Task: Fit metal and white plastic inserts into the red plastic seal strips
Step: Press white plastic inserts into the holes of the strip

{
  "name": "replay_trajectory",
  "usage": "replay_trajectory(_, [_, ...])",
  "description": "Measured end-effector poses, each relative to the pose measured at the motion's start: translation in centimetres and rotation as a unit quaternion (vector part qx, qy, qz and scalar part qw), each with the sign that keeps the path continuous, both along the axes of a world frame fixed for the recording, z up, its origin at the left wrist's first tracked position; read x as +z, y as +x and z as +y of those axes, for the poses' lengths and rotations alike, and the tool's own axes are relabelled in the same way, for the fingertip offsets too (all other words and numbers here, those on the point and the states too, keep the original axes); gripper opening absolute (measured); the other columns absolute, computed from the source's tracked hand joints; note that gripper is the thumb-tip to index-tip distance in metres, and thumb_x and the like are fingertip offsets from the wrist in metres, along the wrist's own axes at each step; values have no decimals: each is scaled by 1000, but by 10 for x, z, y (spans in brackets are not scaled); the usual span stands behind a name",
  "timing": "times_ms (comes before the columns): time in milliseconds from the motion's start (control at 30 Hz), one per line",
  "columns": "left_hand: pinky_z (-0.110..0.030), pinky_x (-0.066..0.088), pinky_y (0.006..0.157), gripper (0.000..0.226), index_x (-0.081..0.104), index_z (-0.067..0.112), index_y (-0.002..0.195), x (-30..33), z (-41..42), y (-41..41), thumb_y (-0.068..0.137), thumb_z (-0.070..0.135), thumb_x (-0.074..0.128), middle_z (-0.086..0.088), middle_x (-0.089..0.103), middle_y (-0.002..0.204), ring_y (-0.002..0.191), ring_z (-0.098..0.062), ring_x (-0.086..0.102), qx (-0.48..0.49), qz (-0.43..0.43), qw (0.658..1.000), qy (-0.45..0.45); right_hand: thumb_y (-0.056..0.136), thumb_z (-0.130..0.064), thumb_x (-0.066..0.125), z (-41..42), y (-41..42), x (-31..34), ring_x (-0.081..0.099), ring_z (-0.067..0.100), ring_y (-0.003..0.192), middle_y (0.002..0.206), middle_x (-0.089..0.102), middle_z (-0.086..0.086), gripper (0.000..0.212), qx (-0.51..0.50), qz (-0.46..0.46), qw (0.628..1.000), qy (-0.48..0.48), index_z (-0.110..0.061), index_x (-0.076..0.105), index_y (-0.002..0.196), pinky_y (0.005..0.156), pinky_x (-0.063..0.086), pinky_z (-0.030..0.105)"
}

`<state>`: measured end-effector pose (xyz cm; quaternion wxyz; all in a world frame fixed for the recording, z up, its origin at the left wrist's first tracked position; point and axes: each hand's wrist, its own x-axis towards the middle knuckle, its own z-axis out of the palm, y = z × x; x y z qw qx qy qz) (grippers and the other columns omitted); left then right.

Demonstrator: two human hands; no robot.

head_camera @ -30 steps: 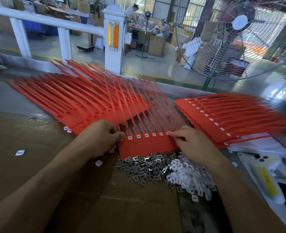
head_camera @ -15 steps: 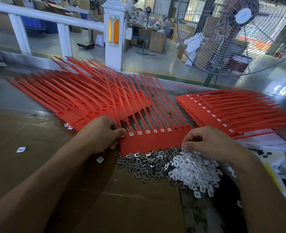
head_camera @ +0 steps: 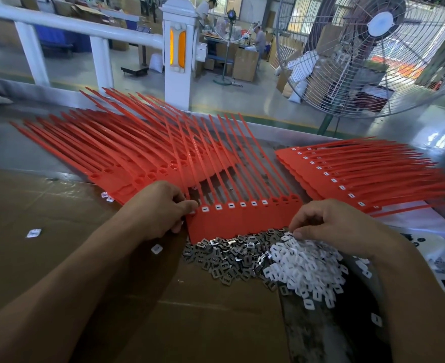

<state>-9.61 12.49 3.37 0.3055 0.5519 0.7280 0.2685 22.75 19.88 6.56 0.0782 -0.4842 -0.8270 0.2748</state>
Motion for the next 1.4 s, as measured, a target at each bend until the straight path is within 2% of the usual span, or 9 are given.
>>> replay_trajectory(200, [-21, 36, 37, 29, 70, 20, 87, 0, 1, -1, 97, 45, 62, 3, 66, 53, 34, -5, 46, 3, -2, 1000, -3, 89, -30, 81, 1, -2, -4, 68, 3, 67, 78, 76, -11, 16, -2, -7, 1000, 0, -42, 73, 82, 66, 49, 25])
replay_trajectory(367, [-21, 35, 36, 29, 69, 18, 86, 1, 0, 0, 97, 44, 63, 1, 65, 52, 33, -6, 45, 6, -13, 1000, -3, 85, -40, 83, 2, -2, -6, 69, 1, 69, 79, 75, -15, 12, 5, -13, 1000, 10, -46, 73, 87, 65, 46, 22])
replay_trajectory(567, [-21, 36, 37, 29, 70, 18, 86, 3, -1, 1, 98, 44, 62, 2, 65, 52, 34, -5, 45, -2, -6, 1000, 2, 91, -32, 78, 3, -3, -9, 64, 1, 60, 76, 75, -14, 13, 6, -5, 1000, 28, -42, 74, 85, 63, 46, 26])
replay_trajectory(700, [-22, 36, 37, 29, 69, 18, 86, 3, -1, 1, 97, 44, 62, 2, 65, 52, 34, -6, 44, 0, -9, 1000, -1, 92, -28, 77, 4, -6, -14, 67, 2, 64, 76, 74, -15, 16, -50, 55, 994, 78, -42, 75, 83, 62, 49, 24])
replay_trajectory(867, [-22, 36, 37, 28, 69, 19, 86, 2, -1, 1, 97, 44, 62, 2, 65, 52, 34, -5, 45, 0, -9, 1000, -2, 90, -27, 79, 8, -18, -25, 68, 19, 58, 70, 74, -10, 14, -145, 115, 976, 114, -30, 76, 77, 57, 54, 34])
replay_trajectory(1067, [-21, 36, 37, 29, 69, 19, 86, 1, 0, 1, 97, 44, 62, 2, 66, 53, 33, -4, 46, -3, 5, 1000, 6, 89, -19, 77, 17, -29, -34, 64, 5, 50, 69, 74, -9, 13, -208, 159, 959, 106, -24, 73, 77, 43, 45, 18])
replay_trajectory(1200, [-21, 36, 37, 28, 69, 19, 87, 1, 0, 0, 97, 44, 62, 2, 66, 53, 33, -5, 46, -4, -1, 1000, 4, 90, -21, 75, 21, -36, -38, 65, 3, 56, 84, 75, -11, 10, -216, 173, 954, 119, -28, 72, 85, 53, 46, 22])
replay_trajectory(1267, [-21, 36, 36, 28, 69, 19, 87, 0, 0, 0, 97, 44, 62, 2, 66, 53, 33, -5, 46, -4, -3, 1000, 4, 92, -20, 73, 22, -39, -39, 65, 4, 56, 89, 74, -15, 12, -216, 175, 953, 120, -31, 73, 87, 50, 47, 23])
replay_trajectory(1400, [-21, 37, 37, 27, 69, 19, 87, 0, 0, 0, 97, 43, 63, 2, 65, 52, 34, -5, 46, -2, -10, 1000, 0, 93, -22, 74, 27, -41, -43, 64, -3, 61, 90, 73, -15, 12, -211, 175, 954, 121, -32, 75, 88, 49, 44, 12])
